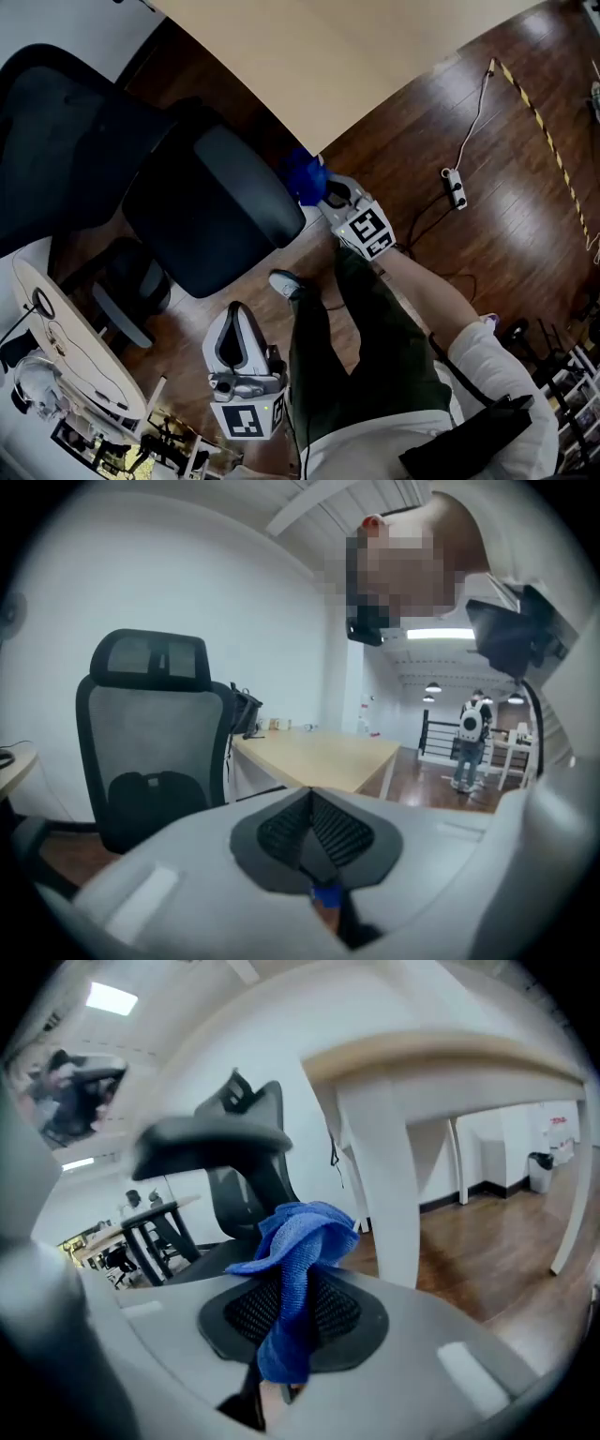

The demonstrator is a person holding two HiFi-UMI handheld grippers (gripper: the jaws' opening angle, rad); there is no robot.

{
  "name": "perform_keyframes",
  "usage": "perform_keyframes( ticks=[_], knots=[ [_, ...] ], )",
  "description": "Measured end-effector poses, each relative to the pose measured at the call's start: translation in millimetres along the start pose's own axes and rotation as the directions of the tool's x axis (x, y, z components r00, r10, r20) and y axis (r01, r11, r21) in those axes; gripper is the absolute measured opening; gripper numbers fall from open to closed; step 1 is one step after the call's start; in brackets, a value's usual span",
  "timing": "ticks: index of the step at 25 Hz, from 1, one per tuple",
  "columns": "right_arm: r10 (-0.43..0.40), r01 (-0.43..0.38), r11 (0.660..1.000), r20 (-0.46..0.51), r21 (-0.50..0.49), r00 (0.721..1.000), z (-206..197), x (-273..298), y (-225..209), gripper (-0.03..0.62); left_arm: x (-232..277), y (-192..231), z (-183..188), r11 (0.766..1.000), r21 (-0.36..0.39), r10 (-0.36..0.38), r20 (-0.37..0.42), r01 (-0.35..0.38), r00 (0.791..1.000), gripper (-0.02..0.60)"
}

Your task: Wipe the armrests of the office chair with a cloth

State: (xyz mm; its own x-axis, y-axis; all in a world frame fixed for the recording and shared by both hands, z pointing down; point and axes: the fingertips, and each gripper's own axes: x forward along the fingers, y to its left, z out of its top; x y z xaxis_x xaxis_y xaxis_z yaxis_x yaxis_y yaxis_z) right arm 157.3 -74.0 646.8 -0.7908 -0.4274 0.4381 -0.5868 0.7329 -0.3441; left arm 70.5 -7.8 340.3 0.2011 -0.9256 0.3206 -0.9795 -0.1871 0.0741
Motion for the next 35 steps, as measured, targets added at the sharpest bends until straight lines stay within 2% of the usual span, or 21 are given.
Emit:
perform_keyframes(
  ticks=[3, 6, 8, 11, 13, 14, 17, 20, 22, 25, 29, 32, 35],
  knots=[
    [-0.008, 0.011, 0.999, 0.088, -0.037, 0.996, 53.6, -96.7, 28.0, 0.071, -9.8, 3.7, 16.7, 1.0, -0.007, -0.007, 0.039, 0.007, 0.999, -0.008],
    [-0.046, 0.06, 0.997, 0.229, -0.052, 0.972, 158.7, -174.0, 62.8, 0.071, -33.7, 6.6, 63.5, 1.0, -0.011, -0.001, 0.079, 0.002, 0.997, -0.008],
    [-0.029, 0.071, 0.992, 0.359, -0.104, 0.933, 251.8, -214.1, 97.5, 0.071, -54.7, 12.2, 115.0, 1.0, -0.013, 0.009, 0.15, -0.007, 0.989, -0.008],
    [0.11, 0.017, 0.973, 0.525, -0.231, 0.844, 378.7, -259.3, 163.8, 0.071, -91.3, 20.6, 188.1, 0.999, -0.031, 0.045, 0.267, -0.038, 0.963, -0.008],
    [0.203, -0.045, 0.958, 0.559, -0.283, 0.804, 429.2, -278.1, 218.0, 0.072, -121.7, 25.1, 222.4, 0.999, -0.038, 0.046, 0.299, -0.036, 0.953, -0.008],
    [0.237, -0.071, 0.951, 0.558, -0.302, 0.796, 444.4, -281.7, 245.3, 0.072, -138.2, 30.1, 234.8, 0.999, -0.032, 0.049, 0.31, -0.041, 0.949, -0.008],
    [0.283, -0.101, 0.935, 0.543, -0.34, 0.79, 465.7, -284.0, 306.2, 0.072, -186.1, 51.9, 257.1, 0.997, 0.014, 0.07, 0.343, -0.08, 0.937, -0.008],
    [0.269, -0.055, 0.927, 0.554, -0.372, 0.788, 470.6, -282.2, 339.3, 0.072, -222.2, 82.0, 266.3, 0.995, 0.054, 0.057, 0.359, -0.082, 0.931, -0.008],
    [0.249, -0.039, 0.932, 0.556, -0.362, 0.793, 460.5, -277.3, 358.6, 0.072, -249.7, 107.3, 254.8, 0.994, 0.048, 0.08, 0.341, -0.102, 0.937, -0.008],
    [0.205, -0.05, 0.957, 0.545, -0.286, 0.813, 440.4, -273.6, 378.0, 0.072, -285.8, 124.3, 233.9, 0.992, 0.015, 0.115, 0.327, -0.127, 0.938, -0.008],
    [0.208, -0.07, 0.961, 0.535, -0.267, 0.819, 426.7, -285.7, 409.9, 0.072, -327.2, 113.4, 223.8, 0.991, -0.012, 0.127, 0.335, -0.131, 0.933, -0.008],
    [0.235, -0.084, 0.954, 0.543, -0.288, 0.806, 432.2, -306.3, 432.4, 0.072, -358.5, 94.8, 229.7, 0.992, -0.02, 0.125, 0.357, -0.127, 0.926, -0.008],
    [0.257, -0.083, 0.945, 0.562, -0.315, 0.786, 437.8, -339.6, 451.9, 0.072, -394.7, 74.4, 234.3, 0.986, -0.001, 0.154, 0.377, -0.166, 0.913, -0.008]
  ],
)
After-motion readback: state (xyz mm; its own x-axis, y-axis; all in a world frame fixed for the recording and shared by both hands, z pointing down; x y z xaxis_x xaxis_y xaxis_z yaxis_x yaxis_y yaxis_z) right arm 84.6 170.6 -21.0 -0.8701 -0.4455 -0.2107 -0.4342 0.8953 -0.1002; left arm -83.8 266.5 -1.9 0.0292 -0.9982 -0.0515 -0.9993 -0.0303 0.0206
